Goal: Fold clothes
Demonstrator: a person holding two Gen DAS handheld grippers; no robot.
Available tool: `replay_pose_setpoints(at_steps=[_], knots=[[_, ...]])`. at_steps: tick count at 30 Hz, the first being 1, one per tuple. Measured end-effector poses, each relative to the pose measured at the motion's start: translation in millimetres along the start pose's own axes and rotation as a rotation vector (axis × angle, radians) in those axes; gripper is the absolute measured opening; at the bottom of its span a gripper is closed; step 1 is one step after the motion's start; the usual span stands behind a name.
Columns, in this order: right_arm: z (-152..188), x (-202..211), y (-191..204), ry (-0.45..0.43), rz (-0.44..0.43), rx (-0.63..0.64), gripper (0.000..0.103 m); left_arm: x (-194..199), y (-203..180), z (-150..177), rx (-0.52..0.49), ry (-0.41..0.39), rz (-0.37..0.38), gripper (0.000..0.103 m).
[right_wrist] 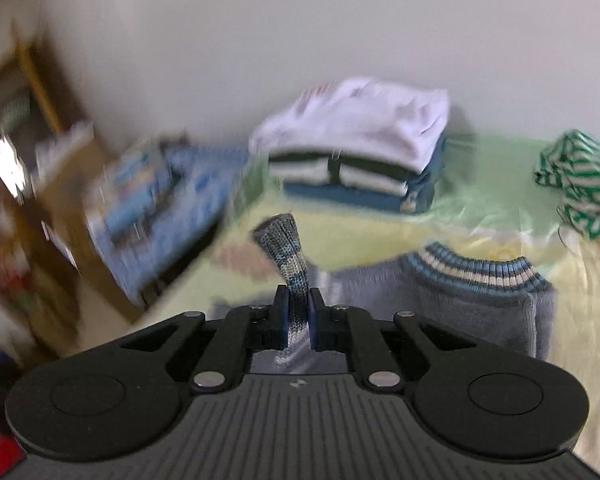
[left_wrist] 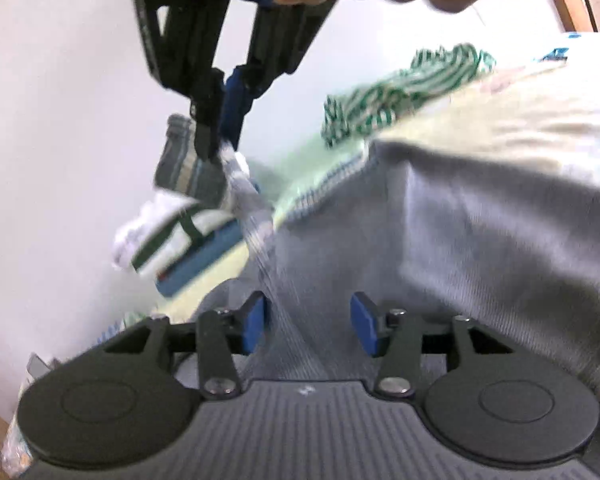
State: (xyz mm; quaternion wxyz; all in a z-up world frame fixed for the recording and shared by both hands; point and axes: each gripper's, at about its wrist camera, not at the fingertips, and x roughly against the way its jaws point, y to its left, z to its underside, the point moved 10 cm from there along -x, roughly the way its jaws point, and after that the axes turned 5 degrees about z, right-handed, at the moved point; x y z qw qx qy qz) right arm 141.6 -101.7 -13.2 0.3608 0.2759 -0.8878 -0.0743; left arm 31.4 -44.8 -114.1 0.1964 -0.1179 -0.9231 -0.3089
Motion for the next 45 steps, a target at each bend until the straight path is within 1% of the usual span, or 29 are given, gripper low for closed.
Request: replay_pose_setpoints(at_steps=[2, 3, 5, 6, 8, 11, 14, 17, 20, 24, 26, 29, 30, 31, 32, 34, 35, 37, 39, 42, 45], knots=[[-13.5, 11.2, -6.4, -0.043, -0.026, -0.097, 0.009, 5.5, -1.5, -11.2, 0.0, -0.033, -0.003, 0.049], [-19.5, 15.6, -7.8, -0.063, -0.036, -0.126, 0.009, 2.4, -5.6, -12.7, -0.011, -0.035, 0.006, 0.042], [-30.6, 21.3, -6.6, -0.089, -0.051, -0.147, 0.009, -3.7, -13.7, -15.7, -0.034, -0.041, 0.024, 0.039], [-36.1, 24.1, -6.1, -0.103, -0.059, -0.157, 0.009, -6.7, -17.8, -17.2, -0.046, -0.043, 0.033, 0.04], [-46.8, 29.9, -4.9, -0.128, -0.073, -0.176, 0.009, -12.8, -26.0, -20.2, -0.069, -0.049, 0.051, 0.04], [-56.2, 36.8, 0.4, -0.145, -0.088, -0.164, 0.009, -23.0, -36.2, -23.5, -0.099, -0.051, 0.071, 0.035], [-61.3, 43.6, 2.5, -0.162, -0.099, -0.155, 0.009, -47.8, -18.0, -23.5, -0.053, -0.005, 0.03, 0.035], [-63.8, 46.7, 1.9, -0.174, -0.109, -0.152, 0.009, -66.1, 8.1, -15.9, 0.009, 0.055, -0.023, 0.035], [-65.5, 54.2, -1.6, -0.204, -0.126, -0.176, 0.009, -84.0, 29.5, 0.7, 0.04, 0.127, -0.086, 0.035], [-71.9, 67.3, -13.5, -0.267, -0.139, -0.218, 0.009, -79.0, 49.7, 21.5, 0.064, 0.184, -0.148, 0.038], [-76.3, 73.9, -23.3, -0.299, -0.147, -0.249, 0.009, -77.0, 48.4, 22.9, 0.047, 0.184, -0.153, 0.042], [-80.7, 84.3, -39.3, -0.354, -0.153, -0.293, 0.009, -73.7, 38.2, 21.0, -0.006, 0.173, -0.148, 0.046], [-82.0, 88.0, -45.0, -0.373, -0.156, -0.308, 0.009, -72.4, 34.1, 19.9, -0.024, 0.168, -0.146, 0.051], [-82.9, 91.9, -50.8, -0.391, -0.158, -0.323, 0.009, -70.6, 28.5, 17.9, -0.042, 0.162, -0.142, 0.053], [-81.0, 96.1, -57.4, -0.409, -0.16, -0.341, 0.009, -69.2, 23.0, 16.0, -0.064, 0.155, -0.139, 0.058], [-73.4, 105.1, -74.9, -0.447, -0.157, -0.393, 0.009, -67.4, 12.5, 12.4, -0.117, 0.138, -0.138, 0.06], [-67.2, 108.3, -85.2, -0.455, -0.135, -0.42, 0.009, -66.3, 7.1, 11.5, -0.145, 0.13, -0.136, 0.06], [-46.9, 113.2, -114.4, -0.448, -0.019, -0.479, 0.009, -61.7, -4.3, 12.6, -0.202, 0.109, -0.122, 0.058], [-27.5, 120.2, -134.7, -0.456, 0.013, -0.518, 0.009, -58.9, -12.1, 12.0, -0.245, 0.087, -0.114, 0.055], [0.7, 123.7, -159.9, -0.437, 0.041, -0.574, 0.009, -55.6, -16.4, 11.3, -0.271, 0.075, -0.108, 0.052], [21.9, 122.0, -172.4, -0.415, 0.05, -0.581, 0.009, -54.3, -16.6, 12.0, -0.273, 0.083, -0.098, 0.054]])
